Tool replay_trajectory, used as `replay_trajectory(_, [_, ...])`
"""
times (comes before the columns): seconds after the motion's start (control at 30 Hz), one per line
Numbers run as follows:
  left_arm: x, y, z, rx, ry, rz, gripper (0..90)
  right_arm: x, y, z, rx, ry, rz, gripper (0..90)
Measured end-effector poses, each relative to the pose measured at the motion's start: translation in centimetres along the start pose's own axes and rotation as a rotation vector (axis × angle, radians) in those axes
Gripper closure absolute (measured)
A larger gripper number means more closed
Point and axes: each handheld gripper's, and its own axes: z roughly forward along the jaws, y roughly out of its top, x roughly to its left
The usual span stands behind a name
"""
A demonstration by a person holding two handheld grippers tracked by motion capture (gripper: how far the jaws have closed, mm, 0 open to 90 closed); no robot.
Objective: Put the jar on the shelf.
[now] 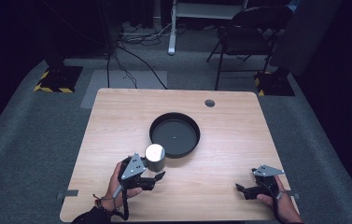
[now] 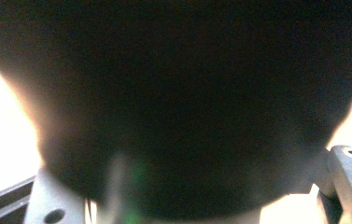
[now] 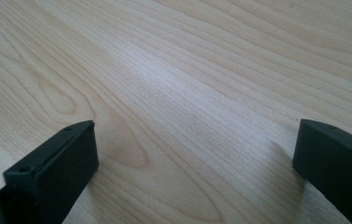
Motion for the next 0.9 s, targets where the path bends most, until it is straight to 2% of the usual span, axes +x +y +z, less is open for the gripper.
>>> replay_trajectory(0.13, [0.1,0.3,-0.1,0.01,0.022,0.0,30.2,0.0,0.0,0.0,0.002,0.0,0.0,0.0])
replay_trajectory(0.47, [0.5,0.6,0.0,0.02,0.031,0.006,30.2,0.0,0.0,0.0,0.002,0.0,0.0,0.0])
replay_trajectory(0.67, [0.8,0.9,0.1,0.008,0.028,-0.015,30.2,0.0,0.0,0.0,0.002,0.0,0.0,0.0])
replay_trajectory(0.9, [0.9,1.2,0.2,0.0,0.036,-0.02,30.1,0.0,0.0,0.0,0.001,0.0,-0.001,0.0])
